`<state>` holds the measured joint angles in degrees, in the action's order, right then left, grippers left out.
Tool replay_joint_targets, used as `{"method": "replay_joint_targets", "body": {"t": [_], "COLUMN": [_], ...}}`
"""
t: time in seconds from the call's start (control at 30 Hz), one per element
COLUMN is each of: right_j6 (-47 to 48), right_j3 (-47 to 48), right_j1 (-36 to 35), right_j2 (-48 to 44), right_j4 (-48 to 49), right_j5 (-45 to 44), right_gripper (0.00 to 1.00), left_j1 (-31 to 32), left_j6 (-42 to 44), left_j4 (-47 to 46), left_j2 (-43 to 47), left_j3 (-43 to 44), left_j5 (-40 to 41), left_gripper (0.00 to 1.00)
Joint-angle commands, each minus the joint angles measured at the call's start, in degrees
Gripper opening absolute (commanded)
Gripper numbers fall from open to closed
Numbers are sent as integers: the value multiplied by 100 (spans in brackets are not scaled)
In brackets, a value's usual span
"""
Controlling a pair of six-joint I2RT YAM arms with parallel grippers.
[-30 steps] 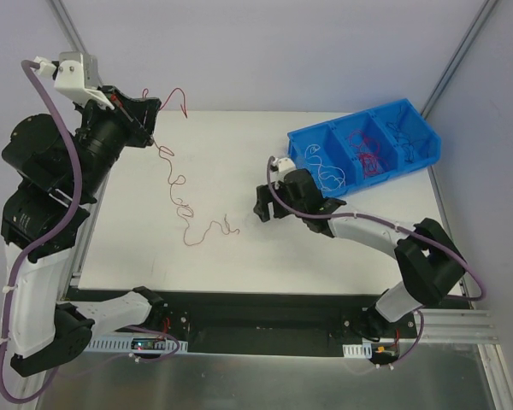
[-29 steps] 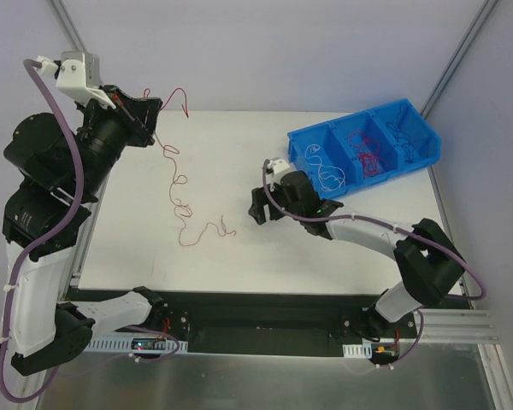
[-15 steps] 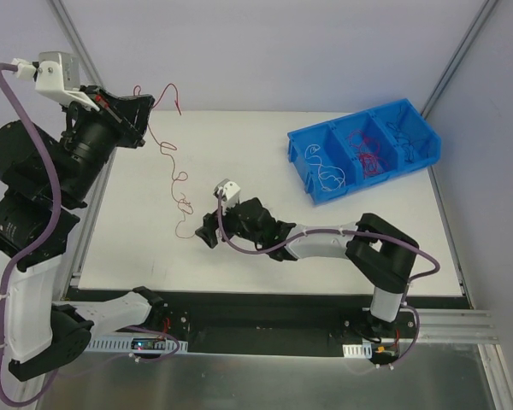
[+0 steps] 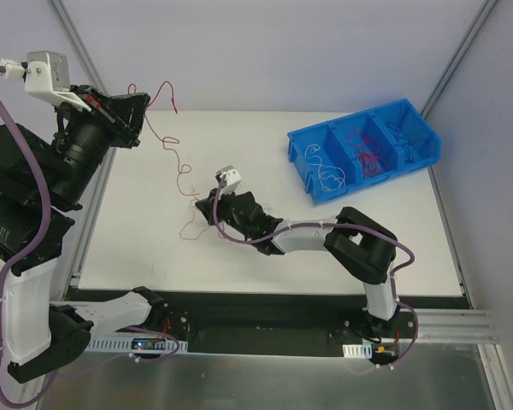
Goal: Untangle the cables
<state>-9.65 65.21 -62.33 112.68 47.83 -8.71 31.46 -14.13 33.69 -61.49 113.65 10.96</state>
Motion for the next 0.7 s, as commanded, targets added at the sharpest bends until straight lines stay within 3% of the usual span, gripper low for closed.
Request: {"method": "replay_joint_targets", "body": {"t": [0.0,0.17,0.3,0.47,0.67], "right_j6": [-178,-308,-880,-802,-679], "right_j3": [-104,-929,-1493,-1520,-1319], "right_j1": [290,1045,1696,1794,1794], "right_j2": [-115,-352,-536,-642,-537], "right_j4": [411,245,331,411,-97], "right_j5": [-412,-587,-97,352,81], "right_gripper": [0,0,0,0,0], "left_j1": [-9,-9,-9,-9,-9], "left_j6": [24,419,665,701,657], "left_j4": [-232,-223,-223,-223,-179], "left_j2": [23,155,348,498,603], "left_j3": [228,553,598,-104,-404], "left_j5": [11,291,705,837,829], "left_gripper": [0,0,0,0,0]}}
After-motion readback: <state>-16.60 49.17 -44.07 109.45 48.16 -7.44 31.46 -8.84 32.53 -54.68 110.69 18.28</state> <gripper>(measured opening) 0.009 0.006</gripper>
